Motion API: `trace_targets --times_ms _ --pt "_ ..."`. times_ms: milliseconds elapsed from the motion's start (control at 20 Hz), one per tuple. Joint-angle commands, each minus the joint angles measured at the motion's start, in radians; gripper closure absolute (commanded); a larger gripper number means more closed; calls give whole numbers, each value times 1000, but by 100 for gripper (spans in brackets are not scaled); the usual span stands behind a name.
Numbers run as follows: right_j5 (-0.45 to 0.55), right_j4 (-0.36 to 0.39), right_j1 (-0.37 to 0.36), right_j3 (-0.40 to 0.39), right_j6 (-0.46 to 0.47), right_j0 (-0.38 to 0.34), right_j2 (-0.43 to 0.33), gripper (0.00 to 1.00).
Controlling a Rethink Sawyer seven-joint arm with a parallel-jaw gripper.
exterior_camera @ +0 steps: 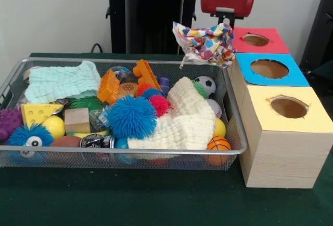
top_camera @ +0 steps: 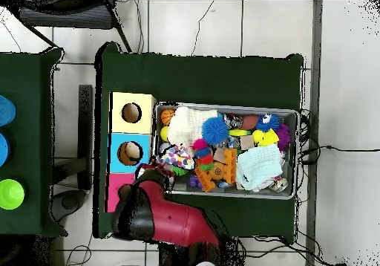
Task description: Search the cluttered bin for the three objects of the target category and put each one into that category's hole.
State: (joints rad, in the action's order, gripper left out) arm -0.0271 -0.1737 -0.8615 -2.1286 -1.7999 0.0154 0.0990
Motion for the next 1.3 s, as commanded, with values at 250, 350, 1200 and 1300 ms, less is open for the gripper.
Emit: trace_targets --times_ms 250,350,1200,1300 --pt "11 -81 -78 115 -193 76 92 100" --pt "18 -95 -72 124 -201 86 95 100" --pt "-42 -313 135 218 -265 216 97 100" --pt "-51 -342 157 215 -277 233 99 100"
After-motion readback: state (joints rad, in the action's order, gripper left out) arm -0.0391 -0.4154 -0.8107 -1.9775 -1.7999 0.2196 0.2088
